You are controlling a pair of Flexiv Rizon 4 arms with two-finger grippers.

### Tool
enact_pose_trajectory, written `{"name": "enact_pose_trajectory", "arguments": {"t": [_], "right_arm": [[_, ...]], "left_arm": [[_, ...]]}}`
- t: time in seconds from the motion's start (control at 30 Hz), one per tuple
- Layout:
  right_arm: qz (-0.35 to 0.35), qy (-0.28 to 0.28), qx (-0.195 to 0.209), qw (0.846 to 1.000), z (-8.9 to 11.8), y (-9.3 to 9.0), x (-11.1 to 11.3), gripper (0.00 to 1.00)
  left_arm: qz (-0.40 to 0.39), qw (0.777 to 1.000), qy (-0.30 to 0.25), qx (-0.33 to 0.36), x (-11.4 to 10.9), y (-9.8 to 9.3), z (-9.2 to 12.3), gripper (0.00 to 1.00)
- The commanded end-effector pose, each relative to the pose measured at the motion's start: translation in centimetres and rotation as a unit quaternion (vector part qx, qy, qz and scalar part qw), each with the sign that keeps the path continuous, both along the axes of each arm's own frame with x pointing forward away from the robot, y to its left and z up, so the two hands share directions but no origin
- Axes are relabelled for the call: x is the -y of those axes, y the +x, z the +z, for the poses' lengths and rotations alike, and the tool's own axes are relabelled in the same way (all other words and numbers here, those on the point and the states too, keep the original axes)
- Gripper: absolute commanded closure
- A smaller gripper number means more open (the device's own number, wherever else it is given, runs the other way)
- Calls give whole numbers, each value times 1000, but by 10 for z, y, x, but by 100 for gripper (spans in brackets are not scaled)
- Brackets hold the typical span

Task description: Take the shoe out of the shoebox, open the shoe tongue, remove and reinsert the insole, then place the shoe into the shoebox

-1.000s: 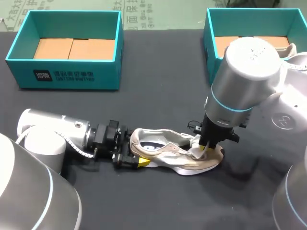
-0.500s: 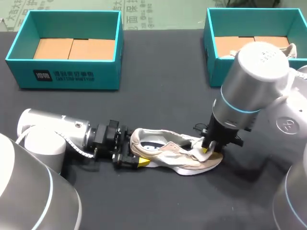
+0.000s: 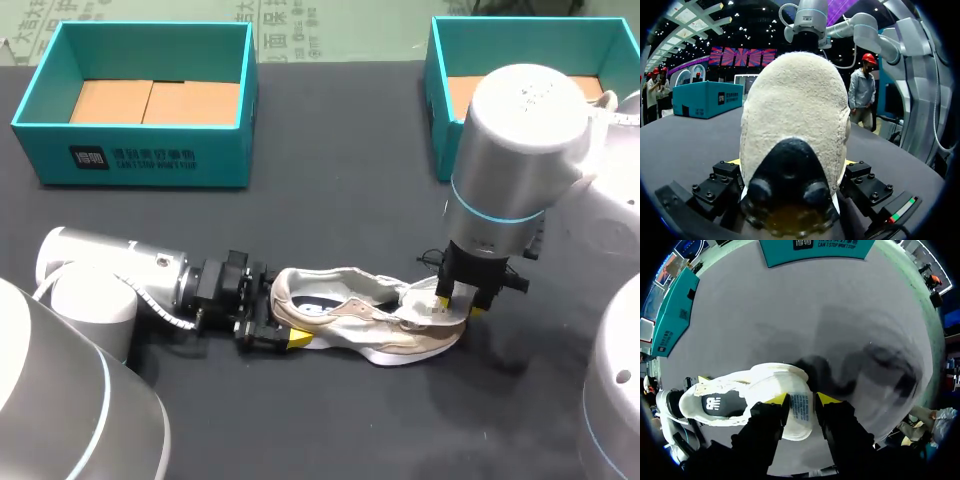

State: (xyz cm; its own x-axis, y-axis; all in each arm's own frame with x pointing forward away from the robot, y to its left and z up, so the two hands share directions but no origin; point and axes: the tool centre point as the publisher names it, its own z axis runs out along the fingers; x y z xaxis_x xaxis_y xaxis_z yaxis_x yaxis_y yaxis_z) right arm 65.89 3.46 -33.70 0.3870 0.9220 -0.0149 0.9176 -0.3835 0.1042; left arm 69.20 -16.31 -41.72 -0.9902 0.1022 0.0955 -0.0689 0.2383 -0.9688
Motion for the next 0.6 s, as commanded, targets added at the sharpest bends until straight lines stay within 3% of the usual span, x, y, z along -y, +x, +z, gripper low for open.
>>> {"name": "enact_pose_trajectory", "arguments": {"t": [0.03, 0.33, 0.6], "right_arm": [[-4, -24, 3, 1000, 28, -4, 4, 61], [-27, -112, 6, 993, 76, -5, 18, 57], [12, -141, 49, 989, 119, 1, 8, 63]], "left_arm": [[1, 1000, 0, 0, 1, -1, -3, 100], [1, 1000, 0, 0, 1, -1, -3, 100], [1, 1000, 0, 0, 1, -1, -3, 100]]}}
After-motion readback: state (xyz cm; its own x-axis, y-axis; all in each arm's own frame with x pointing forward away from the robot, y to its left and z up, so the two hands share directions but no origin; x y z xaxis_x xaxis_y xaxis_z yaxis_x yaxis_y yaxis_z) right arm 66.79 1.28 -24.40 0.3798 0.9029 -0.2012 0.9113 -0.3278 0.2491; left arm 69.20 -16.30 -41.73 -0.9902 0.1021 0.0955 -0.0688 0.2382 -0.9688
